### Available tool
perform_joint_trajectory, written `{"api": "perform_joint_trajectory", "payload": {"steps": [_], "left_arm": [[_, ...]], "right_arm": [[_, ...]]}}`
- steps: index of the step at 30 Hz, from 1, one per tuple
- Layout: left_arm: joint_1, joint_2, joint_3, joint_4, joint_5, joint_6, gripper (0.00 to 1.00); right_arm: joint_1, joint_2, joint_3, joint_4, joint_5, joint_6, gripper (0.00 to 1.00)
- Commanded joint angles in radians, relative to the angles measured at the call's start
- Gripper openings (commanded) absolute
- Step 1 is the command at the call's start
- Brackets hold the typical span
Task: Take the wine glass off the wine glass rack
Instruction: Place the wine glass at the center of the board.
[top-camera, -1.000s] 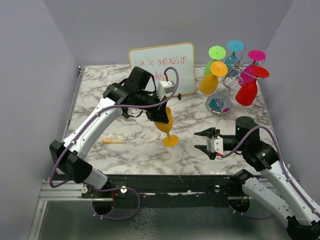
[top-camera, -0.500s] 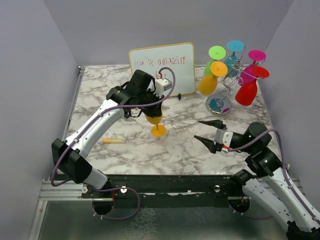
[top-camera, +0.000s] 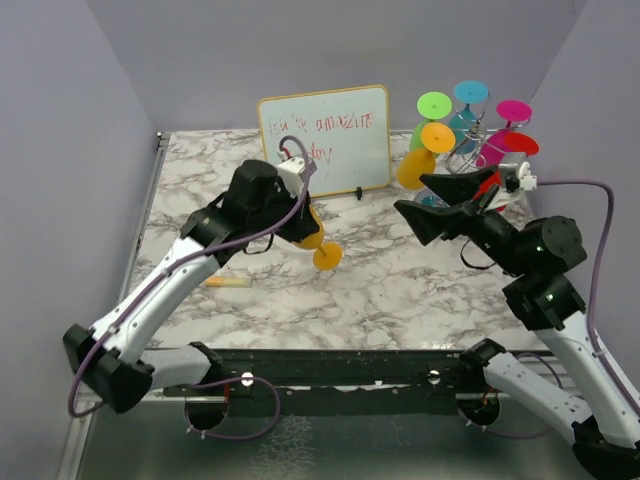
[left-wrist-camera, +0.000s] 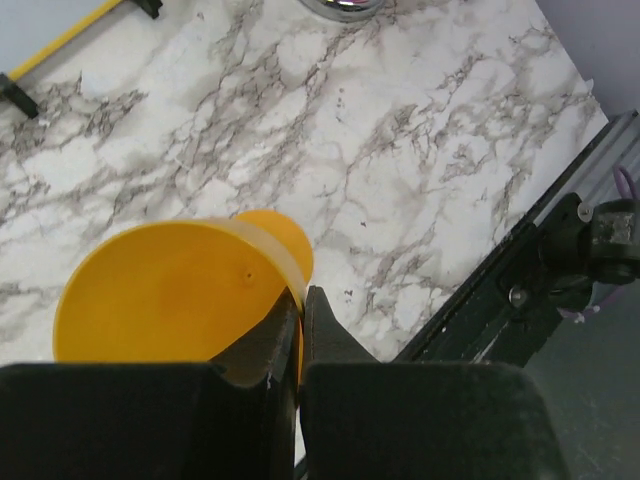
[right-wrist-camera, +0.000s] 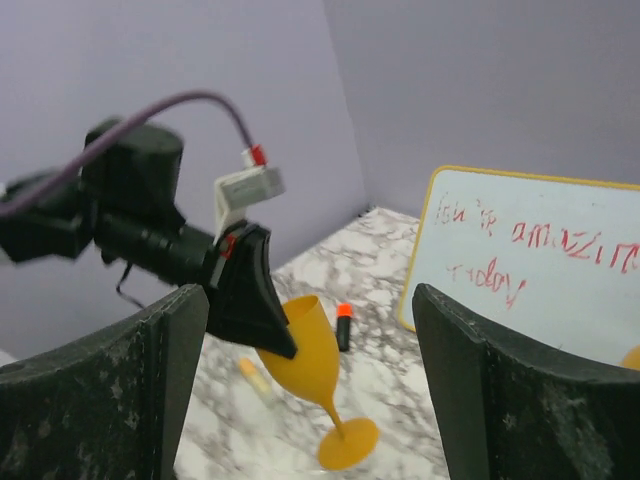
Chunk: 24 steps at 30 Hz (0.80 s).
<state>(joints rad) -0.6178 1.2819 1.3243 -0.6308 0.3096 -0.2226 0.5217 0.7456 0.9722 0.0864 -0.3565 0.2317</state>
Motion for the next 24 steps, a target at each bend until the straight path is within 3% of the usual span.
{"api": "perform_joint_trajectory", "payload": {"steps": [1, 3, 5, 10, 14, 21, 24], "left_arm": [[-0.012, -0.161, -0.213, 0.119, -0.180, -0.149, 0.00], [-0.013, -0.145, -0.248, 0.171, -0.209, -0.141, 0.00], [-0.013, -0.080, -0.229, 0.176, -0.192, -0.094, 0.00], [-0.013, 0.034, -0.189, 0.209, -0.289, -0.017, 0.00], [-0.013, 0.075, -0.116, 0.200, -0.399, -0.009, 0.00], [-0.013, 0.081, -0.111, 0.166, -0.437, -0.003, 0.00], [-0.013, 0.081, -0.130, 0.159, -0.464, 0.012, 0.00]], "right_arm": [[-0.002, -0.066, 0.022, -0.169, 0.261, 0.331, 0.89], [-0.002, -0.083, -0.005, -0.107, 0.258, 0.374, 0.90], [-0.002, -0.090, -0.004, -0.068, 0.246, 0.373, 1.00], [-0.002, -0.111, -0.017, -0.019, 0.210, 0.312, 1.00], [-0.002, -0.110, 0.027, -0.058, 0.295, 0.278, 1.00], [-0.002, -0.070, 0.098, -0.290, 0.571, 0.206, 1.00], [-0.002, -0.051, 0.095, -0.333, 0.586, 0.232, 1.00]]}}
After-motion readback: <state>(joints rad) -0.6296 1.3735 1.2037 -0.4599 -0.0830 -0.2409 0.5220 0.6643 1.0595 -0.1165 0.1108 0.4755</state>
